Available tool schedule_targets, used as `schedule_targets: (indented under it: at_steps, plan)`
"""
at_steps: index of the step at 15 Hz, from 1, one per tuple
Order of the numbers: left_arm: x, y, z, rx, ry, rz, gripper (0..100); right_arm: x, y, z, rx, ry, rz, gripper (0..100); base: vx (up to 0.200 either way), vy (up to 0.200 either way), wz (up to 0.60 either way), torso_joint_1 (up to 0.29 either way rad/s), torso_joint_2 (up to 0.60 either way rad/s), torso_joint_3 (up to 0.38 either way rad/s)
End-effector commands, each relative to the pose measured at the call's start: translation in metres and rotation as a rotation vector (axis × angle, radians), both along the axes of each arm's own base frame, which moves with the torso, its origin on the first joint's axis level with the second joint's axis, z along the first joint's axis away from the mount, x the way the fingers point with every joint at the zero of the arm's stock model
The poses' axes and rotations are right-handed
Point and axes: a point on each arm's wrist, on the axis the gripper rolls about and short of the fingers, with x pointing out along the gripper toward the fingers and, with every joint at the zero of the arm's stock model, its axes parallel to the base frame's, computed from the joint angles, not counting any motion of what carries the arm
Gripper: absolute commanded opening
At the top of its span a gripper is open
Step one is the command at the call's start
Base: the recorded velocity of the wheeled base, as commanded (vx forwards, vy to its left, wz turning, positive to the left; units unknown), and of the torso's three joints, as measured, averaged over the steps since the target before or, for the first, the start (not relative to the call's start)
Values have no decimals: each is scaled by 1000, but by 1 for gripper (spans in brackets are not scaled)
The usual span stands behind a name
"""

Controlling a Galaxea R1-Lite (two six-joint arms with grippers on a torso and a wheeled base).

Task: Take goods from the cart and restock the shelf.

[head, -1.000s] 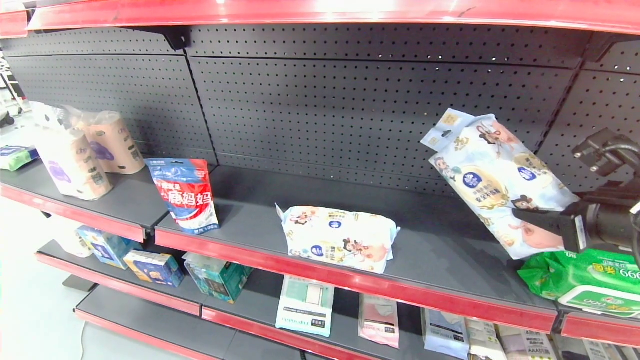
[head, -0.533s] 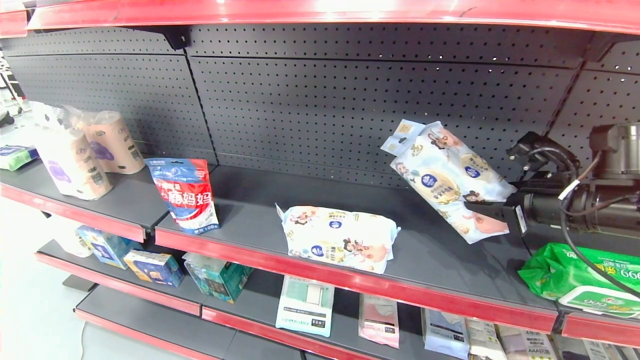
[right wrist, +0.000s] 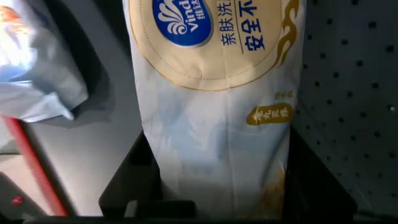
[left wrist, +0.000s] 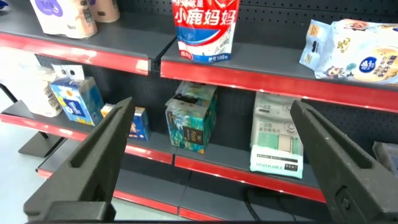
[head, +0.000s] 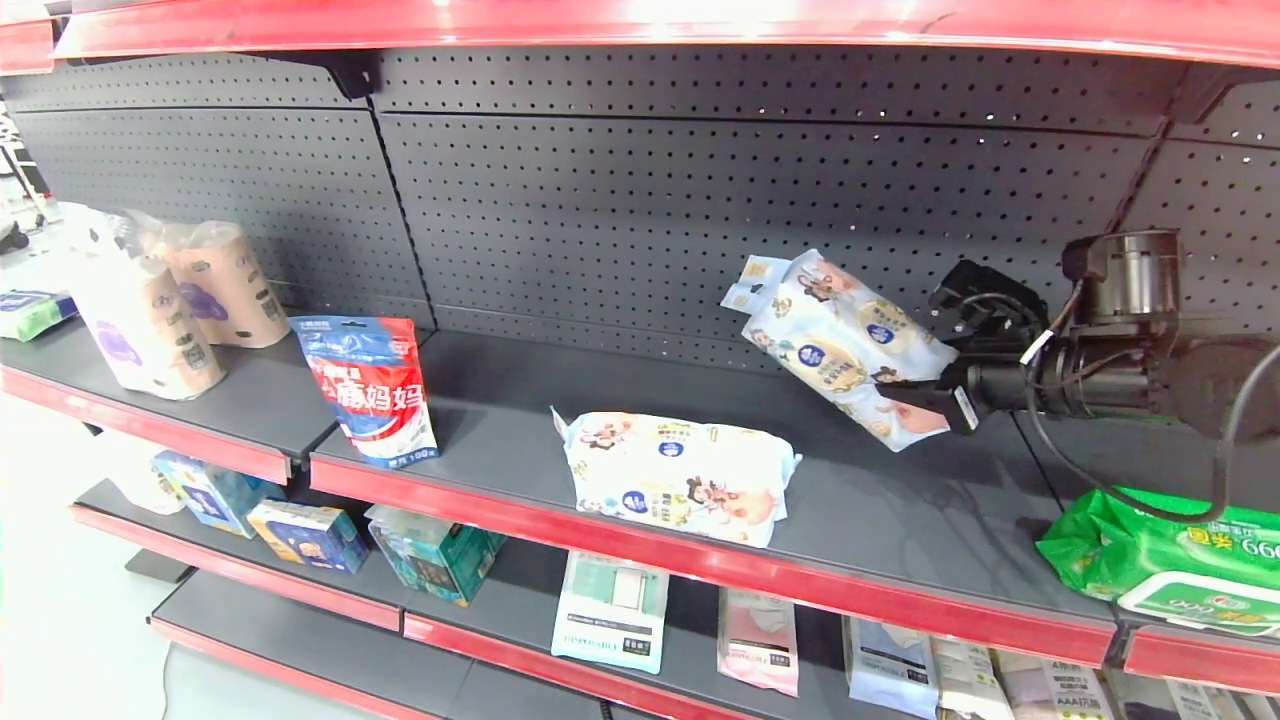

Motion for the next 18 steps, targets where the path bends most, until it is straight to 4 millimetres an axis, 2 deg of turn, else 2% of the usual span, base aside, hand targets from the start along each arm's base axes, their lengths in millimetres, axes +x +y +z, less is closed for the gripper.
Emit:
schedule_targets:
  at_steps: [1,6,10,18]
  plan:
    - [0,0,0,0,-2,0,100,17,2,-17,-9,38,4,0,0,0,0,0,0,0]
    - [0,0,0,0,0,0,100,28,4,-36,-24,87,0,0,0,0,0,0,0,0]
    - [0,0,0,0,0,0,100,31,24,-40,-49,79,62,0,0,0,0,0,0,0]
    - [0,0,0,0,-2,2,100,41,55,-44,-109,54,77,0,0,0,0,0,0,0]
